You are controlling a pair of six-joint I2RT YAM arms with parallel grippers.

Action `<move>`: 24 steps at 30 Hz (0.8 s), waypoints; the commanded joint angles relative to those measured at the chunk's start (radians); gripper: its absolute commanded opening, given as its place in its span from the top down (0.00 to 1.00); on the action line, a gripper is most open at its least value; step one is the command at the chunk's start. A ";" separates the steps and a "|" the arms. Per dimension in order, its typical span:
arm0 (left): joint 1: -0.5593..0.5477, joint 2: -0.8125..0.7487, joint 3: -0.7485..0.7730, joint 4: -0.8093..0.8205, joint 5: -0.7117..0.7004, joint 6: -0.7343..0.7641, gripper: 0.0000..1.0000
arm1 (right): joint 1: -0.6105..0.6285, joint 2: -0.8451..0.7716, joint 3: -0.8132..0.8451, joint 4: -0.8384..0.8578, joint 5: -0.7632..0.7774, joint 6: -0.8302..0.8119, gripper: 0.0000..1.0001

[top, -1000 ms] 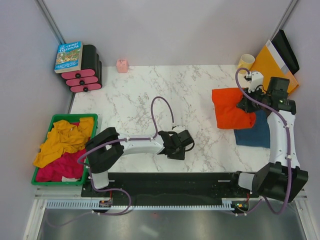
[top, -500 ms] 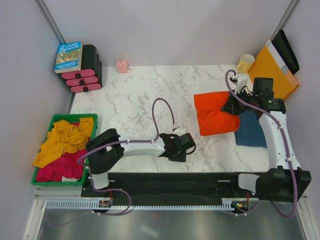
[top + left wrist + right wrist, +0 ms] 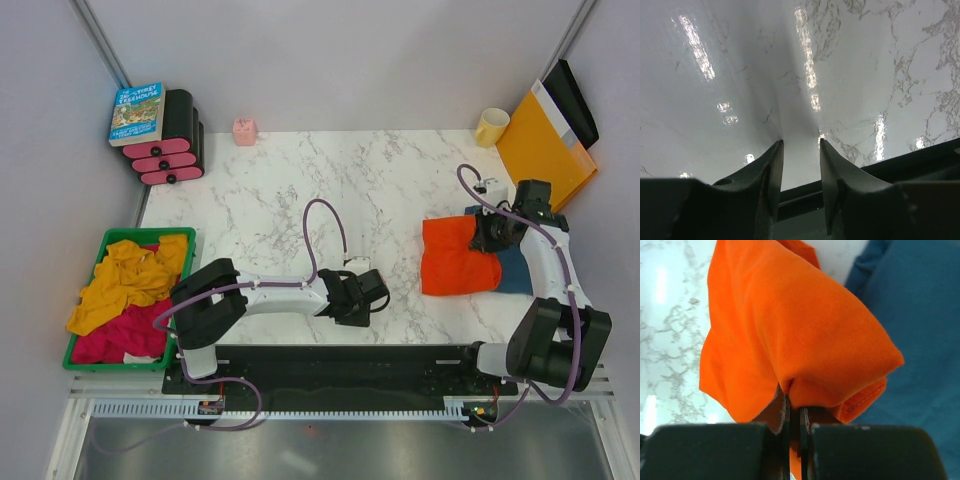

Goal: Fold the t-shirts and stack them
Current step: Put the neatly folded tshirt into the corner of the board with the right arm

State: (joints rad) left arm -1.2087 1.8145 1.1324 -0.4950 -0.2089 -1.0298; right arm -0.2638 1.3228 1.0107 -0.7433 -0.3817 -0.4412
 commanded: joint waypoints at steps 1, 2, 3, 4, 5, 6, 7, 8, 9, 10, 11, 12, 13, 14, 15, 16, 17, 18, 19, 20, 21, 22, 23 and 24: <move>-0.009 -0.032 0.001 0.006 -0.032 -0.026 0.58 | -0.052 0.004 0.006 0.068 0.043 -0.089 1.00; -0.011 -0.029 0.000 0.007 -0.030 -0.024 0.58 | -0.057 0.006 0.006 0.073 0.062 -0.102 1.00; -0.009 -0.026 0.003 0.007 -0.029 -0.024 0.58 | -0.063 0.007 0.006 0.078 0.073 -0.111 1.00; -0.009 -0.023 0.003 0.007 -0.026 -0.021 0.58 | -0.064 0.007 0.008 0.084 0.084 -0.128 1.00; -0.009 -0.017 0.006 0.006 -0.023 -0.019 0.58 | -0.069 0.007 0.015 0.085 0.096 -0.134 1.00; -0.009 -0.015 0.007 0.007 -0.021 -0.018 0.58 | -0.074 0.006 0.020 0.088 0.101 -0.140 1.00; -0.009 -0.012 0.009 0.007 -0.018 -0.016 0.58 | -0.077 0.004 0.025 0.088 0.104 -0.146 1.00; -0.011 -0.011 0.010 0.007 -0.018 -0.015 0.58 | -0.078 0.001 0.034 0.088 0.115 -0.158 1.00; -0.009 -0.006 0.012 0.007 -0.017 -0.015 0.58 | -0.078 0.001 0.038 0.096 0.121 -0.162 1.00; -0.009 -0.004 0.013 0.007 -0.017 -0.012 0.58 | -0.080 0.001 0.045 0.096 0.124 -0.163 1.00; -0.009 -0.003 0.018 0.007 -0.015 -0.010 0.58 | -0.081 0.004 0.055 0.097 0.125 -0.171 1.00; -0.009 0.002 0.020 0.006 -0.015 -0.007 0.58 | -0.083 0.007 0.060 0.101 0.132 -0.172 1.00; -0.009 0.005 0.023 0.006 -0.014 -0.004 0.58 | -0.083 0.007 0.062 0.102 0.136 -0.177 1.00; -0.009 0.008 0.027 0.007 -0.014 -0.003 0.58 | -0.084 0.013 0.063 0.108 0.142 -0.185 1.00; -0.009 0.008 0.029 0.006 -0.014 -0.003 0.58 | -0.089 0.019 0.063 0.120 0.156 -0.188 1.00; -0.009 0.011 0.032 0.007 -0.012 -0.001 0.58 | -0.095 0.029 0.063 0.124 0.162 -0.194 1.00; -0.009 0.012 0.035 0.007 -0.012 -0.001 0.58 | -0.101 0.044 0.060 0.131 0.165 -0.197 1.00; -0.009 0.012 0.036 0.006 -0.012 0.000 0.58 | -0.118 0.052 0.062 0.136 0.170 -0.206 1.00; -0.009 0.012 0.036 0.004 -0.012 0.002 0.58 | -0.126 0.061 0.062 0.142 0.171 -0.211 1.00; -0.009 0.011 0.036 0.004 -0.014 0.002 0.58 | -0.133 0.073 0.063 0.147 0.175 -0.217 1.00; -0.009 0.012 0.035 0.004 -0.014 0.001 0.58 | -0.150 0.079 0.065 0.148 0.175 -0.226 1.00; -0.009 0.012 0.033 0.006 -0.014 0.000 0.58 | -0.159 0.084 0.066 0.151 0.178 -0.231 1.00; -0.009 0.014 0.032 0.006 -0.014 -0.001 0.58 | -0.167 0.090 0.078 0.150 0.178 -0.234 1.00; -0.009 0.016 0.032 0.004 -0.014 -0.003 0.58 | -0.182 0.095 0.084 0.148 0.175 -0.238 1.00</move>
State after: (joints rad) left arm -1.2087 1.8206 1.1397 -0.4953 -0.2077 -1.0286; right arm -0.4057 1.4067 1.0313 -0.6502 -0.2291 -0.6308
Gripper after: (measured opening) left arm 0.422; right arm 0.046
